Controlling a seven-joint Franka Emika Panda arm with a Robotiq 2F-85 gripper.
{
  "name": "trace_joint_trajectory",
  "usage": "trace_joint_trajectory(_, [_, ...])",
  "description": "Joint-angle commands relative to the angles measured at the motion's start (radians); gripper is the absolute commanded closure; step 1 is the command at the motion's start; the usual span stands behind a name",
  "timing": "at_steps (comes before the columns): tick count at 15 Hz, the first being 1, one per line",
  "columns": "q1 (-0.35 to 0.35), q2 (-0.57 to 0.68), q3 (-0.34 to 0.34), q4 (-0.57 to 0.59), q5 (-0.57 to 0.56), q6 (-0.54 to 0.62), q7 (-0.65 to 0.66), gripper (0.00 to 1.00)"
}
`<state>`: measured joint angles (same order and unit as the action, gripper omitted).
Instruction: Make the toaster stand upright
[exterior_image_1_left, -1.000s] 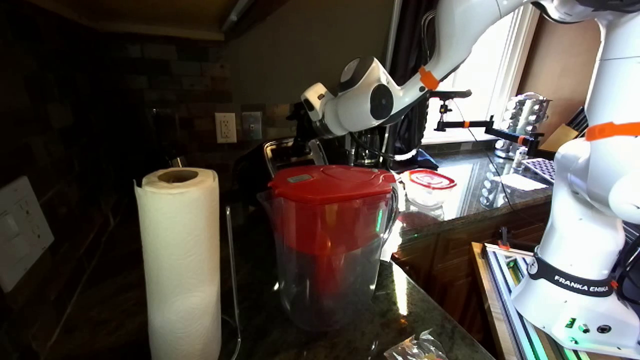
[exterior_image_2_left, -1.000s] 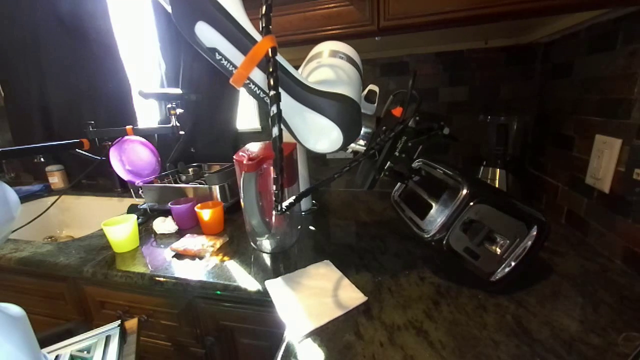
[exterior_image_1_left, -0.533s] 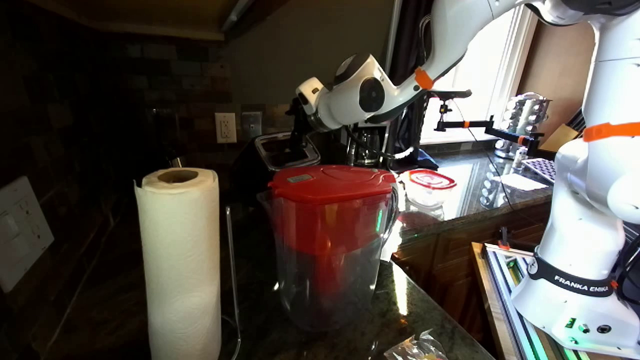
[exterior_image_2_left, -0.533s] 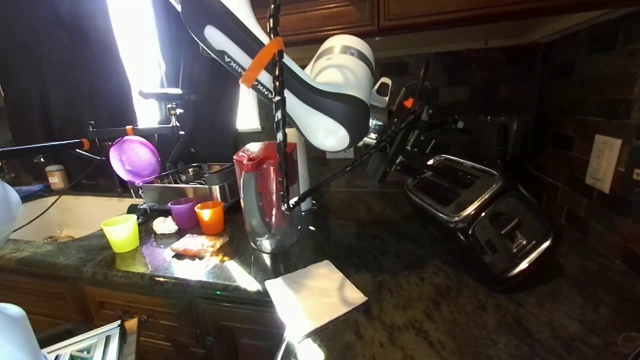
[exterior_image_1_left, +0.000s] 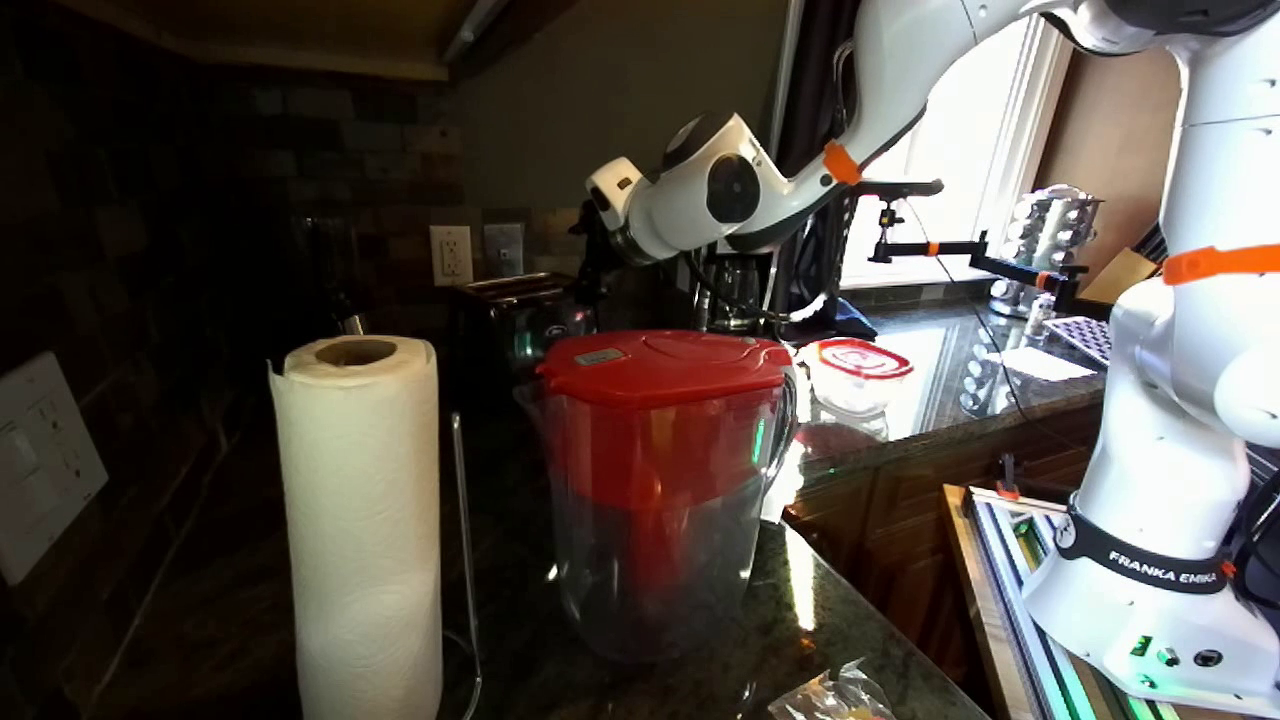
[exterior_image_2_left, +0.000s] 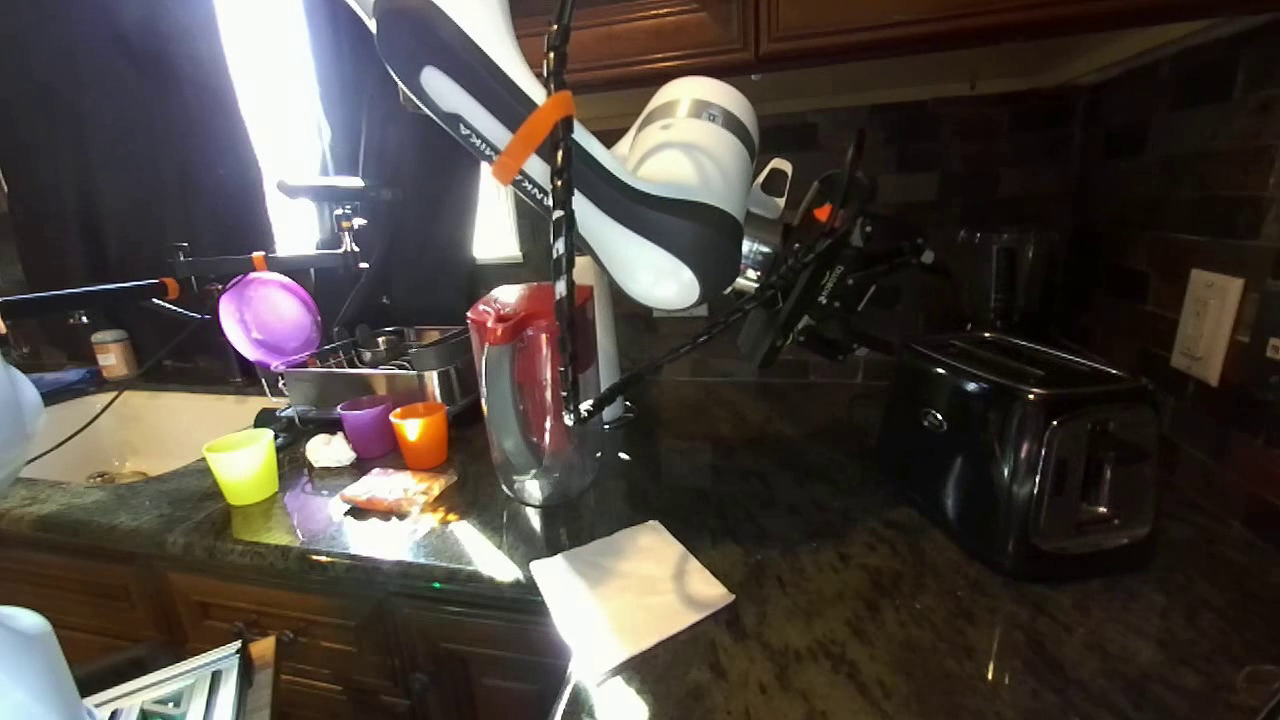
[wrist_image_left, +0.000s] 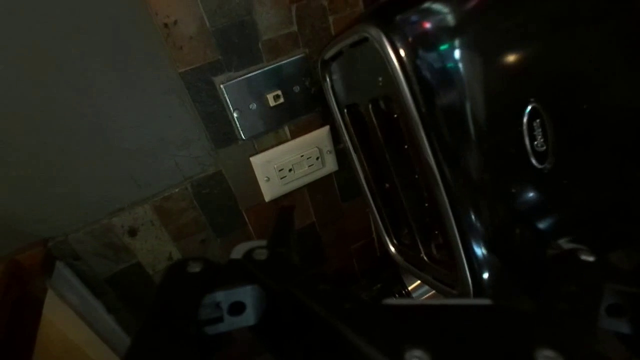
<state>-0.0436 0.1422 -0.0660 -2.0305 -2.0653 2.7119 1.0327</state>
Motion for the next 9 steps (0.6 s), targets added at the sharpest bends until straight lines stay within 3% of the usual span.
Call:
trace_joint_trajectory(1, [-0.006,-0.001,-0.004,0.008,0.062,0.031,-0.031,0.00])
trace_joint_trajectory(3, [-0.004,-0.009,-0.003,0.000,0.097,0.027,-0.039,0.00])
trace_joint_trajectory(9, [-0.008,-0.104,-0.003,-0.100,0.392,0.066,-0.164,0.00])
